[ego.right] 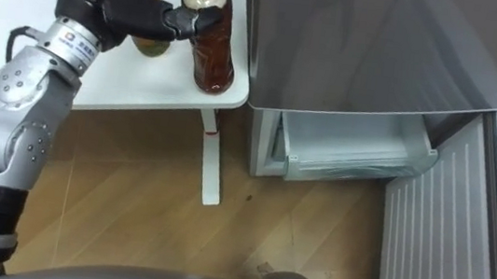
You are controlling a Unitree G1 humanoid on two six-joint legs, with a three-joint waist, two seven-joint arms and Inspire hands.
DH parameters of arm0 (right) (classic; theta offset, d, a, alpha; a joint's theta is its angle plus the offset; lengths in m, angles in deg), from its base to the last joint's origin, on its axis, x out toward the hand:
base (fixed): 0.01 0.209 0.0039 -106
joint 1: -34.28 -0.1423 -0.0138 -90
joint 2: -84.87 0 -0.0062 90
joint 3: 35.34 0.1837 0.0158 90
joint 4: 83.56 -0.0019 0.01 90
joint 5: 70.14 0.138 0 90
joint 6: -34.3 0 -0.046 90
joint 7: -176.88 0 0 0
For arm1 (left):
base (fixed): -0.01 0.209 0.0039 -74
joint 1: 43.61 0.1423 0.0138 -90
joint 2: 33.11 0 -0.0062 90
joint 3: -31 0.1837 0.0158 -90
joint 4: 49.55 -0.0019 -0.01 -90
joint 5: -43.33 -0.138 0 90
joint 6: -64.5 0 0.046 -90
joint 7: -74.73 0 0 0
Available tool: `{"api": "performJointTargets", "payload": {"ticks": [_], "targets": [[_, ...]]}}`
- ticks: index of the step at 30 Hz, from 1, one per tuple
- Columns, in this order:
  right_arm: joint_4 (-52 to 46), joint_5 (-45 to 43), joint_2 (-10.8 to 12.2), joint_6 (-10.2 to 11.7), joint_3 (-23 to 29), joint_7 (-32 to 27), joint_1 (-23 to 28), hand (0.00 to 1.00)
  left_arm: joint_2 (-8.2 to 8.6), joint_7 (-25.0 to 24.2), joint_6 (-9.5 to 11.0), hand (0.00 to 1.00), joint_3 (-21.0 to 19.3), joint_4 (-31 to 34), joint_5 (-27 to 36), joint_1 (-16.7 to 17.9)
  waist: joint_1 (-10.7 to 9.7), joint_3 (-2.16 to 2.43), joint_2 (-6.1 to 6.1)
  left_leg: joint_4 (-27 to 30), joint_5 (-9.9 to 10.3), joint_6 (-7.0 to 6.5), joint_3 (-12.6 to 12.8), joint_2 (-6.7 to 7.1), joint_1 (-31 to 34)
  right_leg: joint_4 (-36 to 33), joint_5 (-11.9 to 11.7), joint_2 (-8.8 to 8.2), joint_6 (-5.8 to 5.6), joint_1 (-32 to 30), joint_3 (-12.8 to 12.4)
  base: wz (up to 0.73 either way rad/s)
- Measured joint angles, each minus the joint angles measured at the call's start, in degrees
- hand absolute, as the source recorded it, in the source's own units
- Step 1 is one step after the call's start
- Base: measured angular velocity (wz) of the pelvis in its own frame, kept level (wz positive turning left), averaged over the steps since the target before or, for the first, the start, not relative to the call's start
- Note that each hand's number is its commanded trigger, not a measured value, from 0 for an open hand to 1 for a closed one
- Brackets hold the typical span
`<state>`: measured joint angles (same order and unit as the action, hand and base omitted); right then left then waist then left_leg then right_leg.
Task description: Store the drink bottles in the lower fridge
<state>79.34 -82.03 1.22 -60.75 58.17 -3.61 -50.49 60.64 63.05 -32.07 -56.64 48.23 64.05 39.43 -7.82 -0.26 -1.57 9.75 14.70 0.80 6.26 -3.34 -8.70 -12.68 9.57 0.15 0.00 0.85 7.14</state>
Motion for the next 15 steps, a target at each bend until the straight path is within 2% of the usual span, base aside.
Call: {"api": "performJointTargets", "payload": {"ticks": [5,10,13,15], "targets": [[0.2,0.0,-0.1,0.0,-0.1,0.0,0.0,0.0,-0.04,-0.2,0.0,0.0,0.4,0.0,0.0,0.0,-0.1,0.04,-0.07,0.0,0.0,0.0,0.0,-0.01,-0.3,-0.2,0.0,-0.02,0.02,0.2,0.0,0.0],[0.5,0.0,-0.5,0.0,-0.6,0.2,0.1,0.0,-0.22,-0.3,0.0,0.0,1.2,0.0,0.0,0.0,-0.2,-0.13,-0.31,-0.1,0.0,0.0,0.0,0.02,-0.4,-0.3,0.0,-0.05,0.0,0.3,-0.2,0.0],[0.6,-0.2,-0.9,0.0,-1.1,0.7,0.1,0.0,-0.22,-0.5,0.0,0.0,1.5,-0.2,0.0,0.0,-0.1,-0.33,-0.74,-0.1,0.0,0.0,0.3,0.06,-0.4,-0.2,-0.1,0.0,-0.06,0.2,-0.7,-0.02],[0.6,-0.2,-1.1,-0.2,-1.1,1.0,0.2,0.0,-0.23,-1.3,0.0,0.0,1.9,-1.0,0.0,0.0,-0.1,-0.29,-1.09,-0.1,0.0,0.0,0.6,0.07,-0.5,-0.2,-0.1,0.02,-0.08,0.1,-0.9,-0.04]]}}
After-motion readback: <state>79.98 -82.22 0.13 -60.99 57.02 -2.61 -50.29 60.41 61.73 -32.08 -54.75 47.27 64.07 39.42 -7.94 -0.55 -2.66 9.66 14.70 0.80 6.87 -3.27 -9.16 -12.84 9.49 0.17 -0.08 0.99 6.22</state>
